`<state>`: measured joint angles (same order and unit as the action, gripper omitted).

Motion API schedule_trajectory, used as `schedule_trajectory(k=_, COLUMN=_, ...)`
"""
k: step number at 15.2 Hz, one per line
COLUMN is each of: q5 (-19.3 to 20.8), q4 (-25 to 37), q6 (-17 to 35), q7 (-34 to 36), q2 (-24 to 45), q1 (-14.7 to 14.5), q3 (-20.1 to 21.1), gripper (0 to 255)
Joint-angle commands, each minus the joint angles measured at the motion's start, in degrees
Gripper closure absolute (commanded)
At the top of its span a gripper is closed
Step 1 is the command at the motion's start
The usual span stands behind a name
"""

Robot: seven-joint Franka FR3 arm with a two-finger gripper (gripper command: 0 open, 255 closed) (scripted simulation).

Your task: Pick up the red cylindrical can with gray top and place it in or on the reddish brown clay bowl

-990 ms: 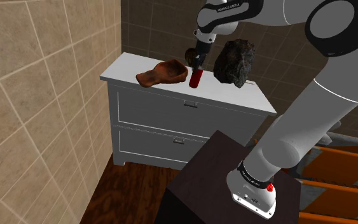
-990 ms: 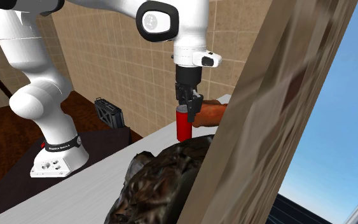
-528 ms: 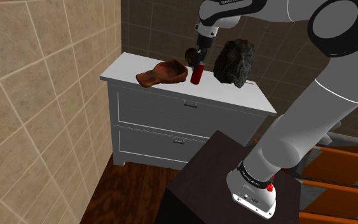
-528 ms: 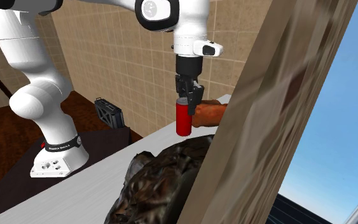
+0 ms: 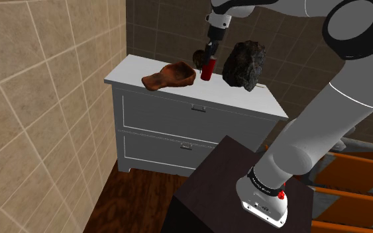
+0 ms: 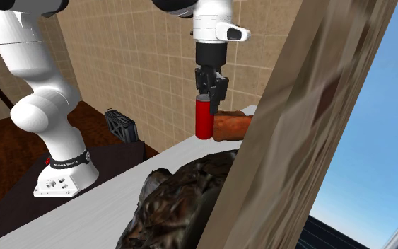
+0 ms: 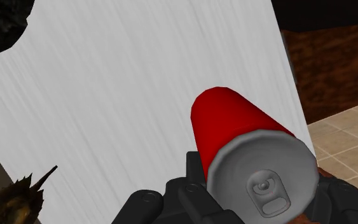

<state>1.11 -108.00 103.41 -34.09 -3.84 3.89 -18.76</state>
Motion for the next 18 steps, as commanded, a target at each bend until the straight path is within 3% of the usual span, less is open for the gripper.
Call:
schedule_trajectory(k=1, q5=0.1, q4=1.1, q6=-1.4, q7=0.0, q2=-0.3, q1=0.0, q3=0.0, gripper=255)
schedule_trajectory(k=18, q5=-0.5, q4=16.3, q6=-14.9, q7=-0.4, q2=1.5, q1=0.0, q3=-0.1, gripper=255)
